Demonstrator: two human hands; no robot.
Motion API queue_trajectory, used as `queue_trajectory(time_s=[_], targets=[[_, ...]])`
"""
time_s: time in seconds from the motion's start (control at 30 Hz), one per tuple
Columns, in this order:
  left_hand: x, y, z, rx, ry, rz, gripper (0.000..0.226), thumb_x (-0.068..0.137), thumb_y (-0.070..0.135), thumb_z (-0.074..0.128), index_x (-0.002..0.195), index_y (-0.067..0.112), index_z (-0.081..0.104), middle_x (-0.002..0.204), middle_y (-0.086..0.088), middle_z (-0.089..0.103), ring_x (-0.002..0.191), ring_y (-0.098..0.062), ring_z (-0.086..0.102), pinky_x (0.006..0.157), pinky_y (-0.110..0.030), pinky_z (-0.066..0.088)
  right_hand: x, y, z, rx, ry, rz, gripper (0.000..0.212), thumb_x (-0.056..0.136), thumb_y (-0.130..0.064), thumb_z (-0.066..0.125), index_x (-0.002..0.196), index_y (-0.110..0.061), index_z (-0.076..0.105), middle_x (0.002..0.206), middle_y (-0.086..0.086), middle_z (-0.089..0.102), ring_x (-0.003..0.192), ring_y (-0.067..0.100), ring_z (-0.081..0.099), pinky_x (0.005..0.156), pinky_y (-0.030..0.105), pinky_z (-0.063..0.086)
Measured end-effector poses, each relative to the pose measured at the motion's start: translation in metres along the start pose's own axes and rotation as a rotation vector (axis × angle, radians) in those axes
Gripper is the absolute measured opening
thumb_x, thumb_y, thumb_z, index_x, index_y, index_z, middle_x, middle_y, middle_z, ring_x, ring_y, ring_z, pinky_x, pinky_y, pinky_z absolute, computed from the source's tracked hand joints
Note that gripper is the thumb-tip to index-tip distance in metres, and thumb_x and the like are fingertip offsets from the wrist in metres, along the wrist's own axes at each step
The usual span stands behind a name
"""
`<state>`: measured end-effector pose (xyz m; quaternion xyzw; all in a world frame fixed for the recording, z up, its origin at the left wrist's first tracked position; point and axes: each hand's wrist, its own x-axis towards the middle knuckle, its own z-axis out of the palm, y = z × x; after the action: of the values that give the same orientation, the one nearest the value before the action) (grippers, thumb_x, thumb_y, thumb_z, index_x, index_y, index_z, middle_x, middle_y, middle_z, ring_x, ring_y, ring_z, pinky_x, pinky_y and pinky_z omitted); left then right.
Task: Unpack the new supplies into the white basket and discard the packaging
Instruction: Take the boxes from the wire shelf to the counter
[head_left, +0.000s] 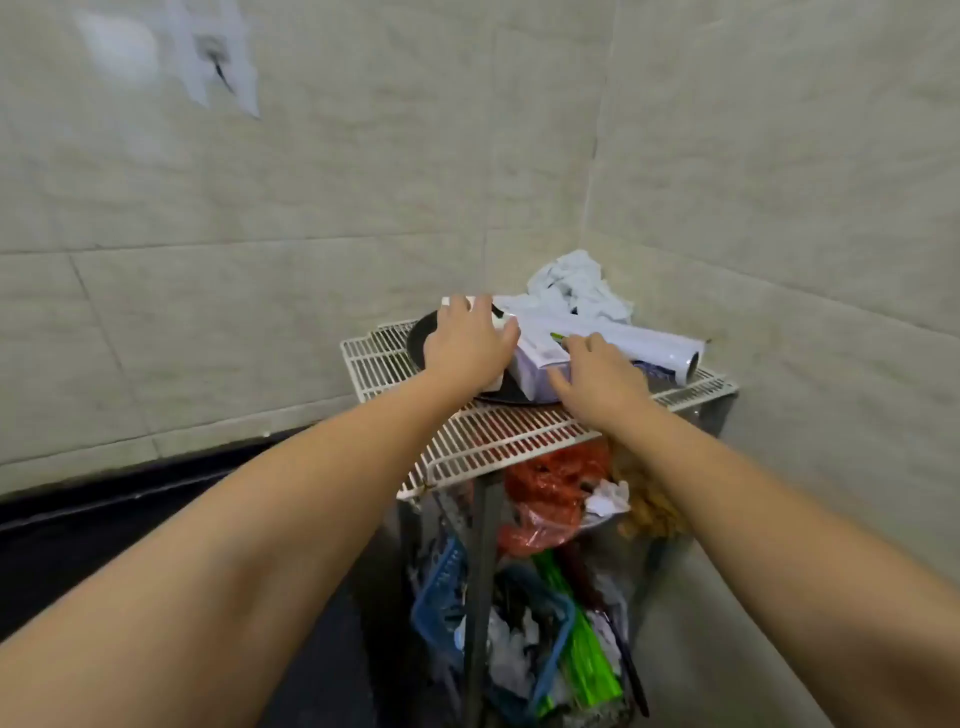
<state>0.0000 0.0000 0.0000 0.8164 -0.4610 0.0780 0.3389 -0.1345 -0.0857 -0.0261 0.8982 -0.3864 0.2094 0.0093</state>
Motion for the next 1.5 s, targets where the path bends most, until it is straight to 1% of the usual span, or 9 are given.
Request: queue_trajectory(time_s=[0.17,0.3,0.43,0.63,0.73,0.97,1.17,1.27,1.5], targets=[[0.037,0.002,0.045,0.154,-0.133,-0.290,0.054,0.088,0.047,0.046,0.131,0.015,0.036,0.144,-0.020,0.027,0.126,-0.039,0.032,0.089,-0.047,0.040,0.052,0.003,0.030,0.044,-0.213,-0.063,0.067,0.088,-0.056,0.041,0.142,-0.018,0.030,0.138,0.018,0.042,0.118,0.039,0.049,0.089,0.047,0.045],[0.045,-0.011,0.060,0.158,-0.008,-0.324,0.051,0.084,0.037,0.054,0.128,0.015,0.038,0.136,-0.019,0.033,0.114,-0.041,0.041,0.076,-0.041,0.038,0.076,0.006,0.047,0.075,-0.338,-0.009,0.066,0.087,-0.053,0.039,0.141,-0.018,0.026,0.135,0.020,0.046,0.115,0.038,0.053,0.085,0.044,0.045],[0.055,-0.025,0.047,-0.064,0.119,-0.423,0.054,0.084,0.035,0.056,0.133,0.015,0.043,0.131,-0.019,0.044,0.114,-0.042,0.050,0.094,-0.047,0.045,0.091,0.006,0.046,0.145,-0.326,-0.014,0.063,0.089,-0.049,0.035,0.143,-0.016,0.027,0.138,0.020,0.047,0.121,0.037,0.049,0.091,0.044,0.042],[0.054,-0.048,0.012,-0.594,0.451,-0.604,0.036,0.086,0.026,0.054,0.118,0.011,0.057,0.118,-0.015,0.062,0.103,-0.032,0.059,0.082,-0.034,0.046,0.112,-0.010,0.020,0.257,-0.208,-0.106,0.061,0.090,-0.043,0.035,0.144,-0.017,0.026,0.136,0.020,0.050,0.118,0.039,0.051,0.090,0.041,0.042],[0.036,-0.065,-0.015,-0.570,0.572,-0.561,0.032,0.082,0.027,0.052,0.112,0.015,0.059,0.113,-0.014,0.063,0.093,-0.028,0.060,0.075,-0.033,0.047,0.110,-0.038,0.013,0.276,-0.174,-0.166,0.060,0.090,-0.042,0.035,0.144,-0.018,0.026,0.134,0.022,0.049,0.117,0.041,0.051,0.088,0.042,0.042],[-0.042,-0.160,-0.110,-0.340,0.688,-0.628,0.049,0.079,0.033,0.050,0.127,0.025,0.051,0.122,-0.007,0.059,0.099,-0.025,0.061,0.087,-0.042,0.053,0.073,-0.180,0.022,0.449,-0.263,-0.442,0.055,0.087,-0.039,0.037,0.137,-0.017,0.032,0.133,0.019,0.049,0.111,0.040,0.052,0.083,0.042,0.043],[-0.164,-0.265,-0.173,-0.015,0.608,-0.803,0.047,0.079,0.031,0.050,0.124,0.018,0.053,0.119,-0.013,0.059,0.100,-0.031,0.061,0.083,-0.048,0.054,-0.006,-0.319,0.073,0.454,-0.486,-0.605,0.055,0.088,-0.040,0.040,0.136,-0.014,0.035,0.131,0.022,0.050,0.111,0.042,0.052,0.091,0.045,0.047],[-0.228,-0.317,-0.188,0.079,0.467,-0.869,0.043,0.078,0.031,0.049,0.119,0.019,0.056,0.117,-0.012,0.060,0.098,-0.031,0.061,0.082,-0.047,0.054,-0.052,-0.368,0.117,0.350,-0.593,-0.640,0.057,0.090,-0.043,0.038,0.139,-0.017,0.030,0.129,0.022,0.048,0.108,0.041,0.054,0.079,0.039,0.041],[-0.350,-0.405,-0.164,0.340,0.178,-0.883,0.048,0.083,0.031,0.057,0.129,0.020,0.048,0.140,-0.002,0.044,0.121,-0.030,0.046,0.079,-0.044,0.049,-0.152,-0.397,0.226,0.170,-0.693,-0.576,0.065,0.091,-0.044,0.040,0.147,-0.024,0.013,0.127,0.016,0.043,0.103,0.034,0.055,0.069,0.036,0.040]])
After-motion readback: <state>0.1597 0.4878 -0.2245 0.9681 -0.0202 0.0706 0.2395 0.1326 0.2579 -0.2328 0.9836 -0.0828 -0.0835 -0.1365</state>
